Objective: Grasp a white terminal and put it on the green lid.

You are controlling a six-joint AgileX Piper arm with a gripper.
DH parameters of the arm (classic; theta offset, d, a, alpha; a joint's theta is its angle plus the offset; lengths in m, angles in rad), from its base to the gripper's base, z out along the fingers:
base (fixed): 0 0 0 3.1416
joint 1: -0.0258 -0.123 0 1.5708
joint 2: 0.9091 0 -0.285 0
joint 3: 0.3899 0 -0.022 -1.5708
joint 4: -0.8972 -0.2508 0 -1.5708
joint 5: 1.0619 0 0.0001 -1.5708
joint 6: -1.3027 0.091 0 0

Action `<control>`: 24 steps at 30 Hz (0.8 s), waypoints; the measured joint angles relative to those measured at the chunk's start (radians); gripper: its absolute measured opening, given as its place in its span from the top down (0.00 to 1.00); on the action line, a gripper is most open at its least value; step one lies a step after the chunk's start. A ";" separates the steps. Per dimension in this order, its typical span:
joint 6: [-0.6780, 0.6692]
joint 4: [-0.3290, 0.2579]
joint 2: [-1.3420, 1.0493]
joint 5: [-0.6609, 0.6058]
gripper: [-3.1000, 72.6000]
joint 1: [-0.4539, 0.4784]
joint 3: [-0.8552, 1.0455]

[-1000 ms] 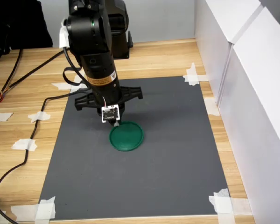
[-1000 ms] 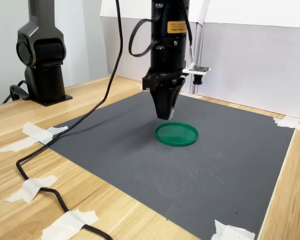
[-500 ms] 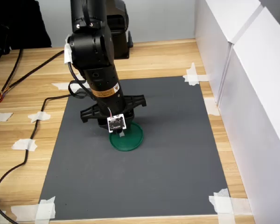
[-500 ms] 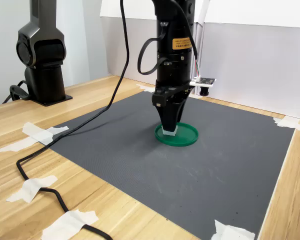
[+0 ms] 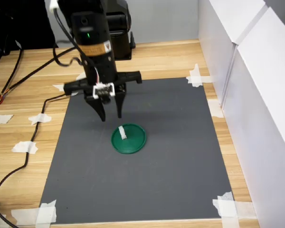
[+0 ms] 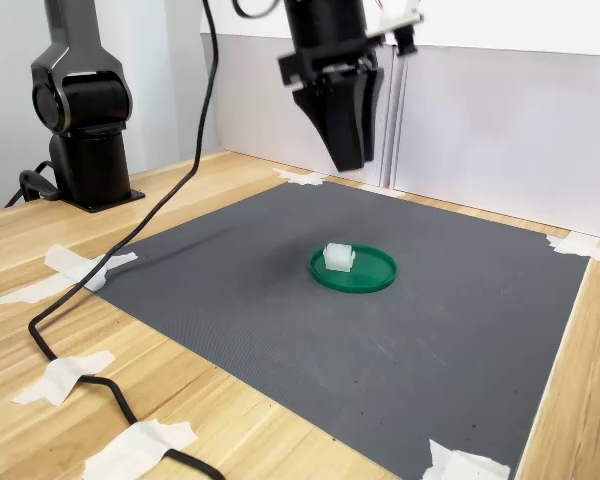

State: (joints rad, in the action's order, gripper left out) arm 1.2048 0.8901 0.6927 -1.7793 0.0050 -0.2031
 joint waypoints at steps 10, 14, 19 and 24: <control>0.087 0.072 -0.551 0.401 0.98 0.063 0.436; 0.098 0.063 -0.769 0.418 0.98 0.063 0.592; 0.098 0.061 -1.001 0.417 0.98 0.063 0.766; 0.098 0.062 -1.153 0.417 0.98 0.063 0.904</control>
State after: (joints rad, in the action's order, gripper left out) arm 1.3027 0.9519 -0.4603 -1.3619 0.0675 0.7013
